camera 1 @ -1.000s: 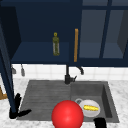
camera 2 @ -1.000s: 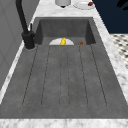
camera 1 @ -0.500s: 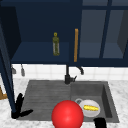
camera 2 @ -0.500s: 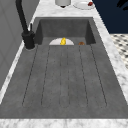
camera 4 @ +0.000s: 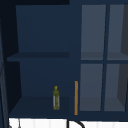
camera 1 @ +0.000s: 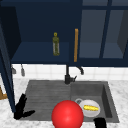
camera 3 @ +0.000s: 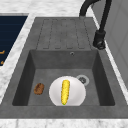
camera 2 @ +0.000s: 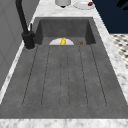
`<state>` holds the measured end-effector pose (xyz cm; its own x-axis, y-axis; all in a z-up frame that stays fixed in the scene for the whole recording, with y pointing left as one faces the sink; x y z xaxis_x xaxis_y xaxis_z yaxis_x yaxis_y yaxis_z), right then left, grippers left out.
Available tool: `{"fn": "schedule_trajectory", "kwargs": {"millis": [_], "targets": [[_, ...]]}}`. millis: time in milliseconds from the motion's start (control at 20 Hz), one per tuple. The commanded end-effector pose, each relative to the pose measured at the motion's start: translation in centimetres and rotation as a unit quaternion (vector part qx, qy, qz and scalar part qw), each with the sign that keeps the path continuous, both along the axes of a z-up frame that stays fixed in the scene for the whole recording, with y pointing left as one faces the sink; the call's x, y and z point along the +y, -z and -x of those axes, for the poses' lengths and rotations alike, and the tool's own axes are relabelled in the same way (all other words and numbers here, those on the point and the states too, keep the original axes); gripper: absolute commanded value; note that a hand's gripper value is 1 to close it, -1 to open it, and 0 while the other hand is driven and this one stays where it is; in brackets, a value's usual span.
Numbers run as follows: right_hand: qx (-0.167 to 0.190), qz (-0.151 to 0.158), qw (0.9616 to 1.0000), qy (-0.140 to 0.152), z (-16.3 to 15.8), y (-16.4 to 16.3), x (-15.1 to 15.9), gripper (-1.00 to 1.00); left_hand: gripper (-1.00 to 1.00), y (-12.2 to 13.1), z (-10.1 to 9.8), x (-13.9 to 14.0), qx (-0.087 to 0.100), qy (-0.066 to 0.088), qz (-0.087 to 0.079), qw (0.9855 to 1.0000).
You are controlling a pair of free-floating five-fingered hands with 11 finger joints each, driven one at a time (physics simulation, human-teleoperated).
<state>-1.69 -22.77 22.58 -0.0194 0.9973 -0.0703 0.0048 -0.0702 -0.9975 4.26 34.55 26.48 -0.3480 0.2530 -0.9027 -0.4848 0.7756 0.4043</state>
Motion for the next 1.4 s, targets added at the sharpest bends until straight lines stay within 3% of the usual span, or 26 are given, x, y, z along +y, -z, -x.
{"fn": "schedule_trajectory", "kwargs": {"millis": [0, 400, 800, 900, 1350], "targets": [[0.000, 0.000, 1.0000, 0.000, 0.0, 0.0, 0.0, 0.00, -1.00, 0.7, 0.1, -0.4, 0.041, -0.035, -0.006, 0.9985], [0.000, 0.000, 1.0000, 0.000, 0.0, 0.0, 0.0, 0.00, -1.00, 2.4, 1.3, -0.2, 0.081, -0.055, 0.003, 0.9952], [0.000, 0.000, 1.0000, 0.000, 0.0, 0.0, 0.0, 0.00, -1.00, 3.4, 2.5, -0.2, 0.124, -0.072, 0.013, 0.9896], [0.000, 0.000, 1.0000, 0.000, 0.0, 0.0, 0.0, 0.00, -1.00, 3.6, 2.9, -0.2, 0.134, -0.076, 0.017, 0.9879], [0.000, 0.000, 1.0000, 0.000, 0.0, 0.0, 0.0, 0.00, -1.00, 3.7, 4.4, -0.1, 0.184, -0.097, 0.036, 0.9775]]}}
